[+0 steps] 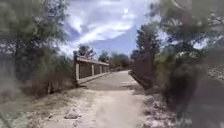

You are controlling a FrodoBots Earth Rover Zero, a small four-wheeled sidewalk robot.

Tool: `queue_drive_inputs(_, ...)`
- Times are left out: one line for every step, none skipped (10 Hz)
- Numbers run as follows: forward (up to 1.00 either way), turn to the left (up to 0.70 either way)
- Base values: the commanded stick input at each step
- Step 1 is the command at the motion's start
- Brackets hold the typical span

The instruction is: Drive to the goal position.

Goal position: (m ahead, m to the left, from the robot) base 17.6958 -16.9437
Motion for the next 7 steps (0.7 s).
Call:
queue_drive_inputs(0.70, 0.00)
queue_drive_inputs(0.70, 0.00)
queue_drive_inputs(0.70, 0.00)
queue_drive_inputs(0.70, 0.00)
queue_drive_inputs(0.70, 0.00)
queue_drive_inputs(0.70, 0.00)
queue_drive_inputs(0.70, 0.00)
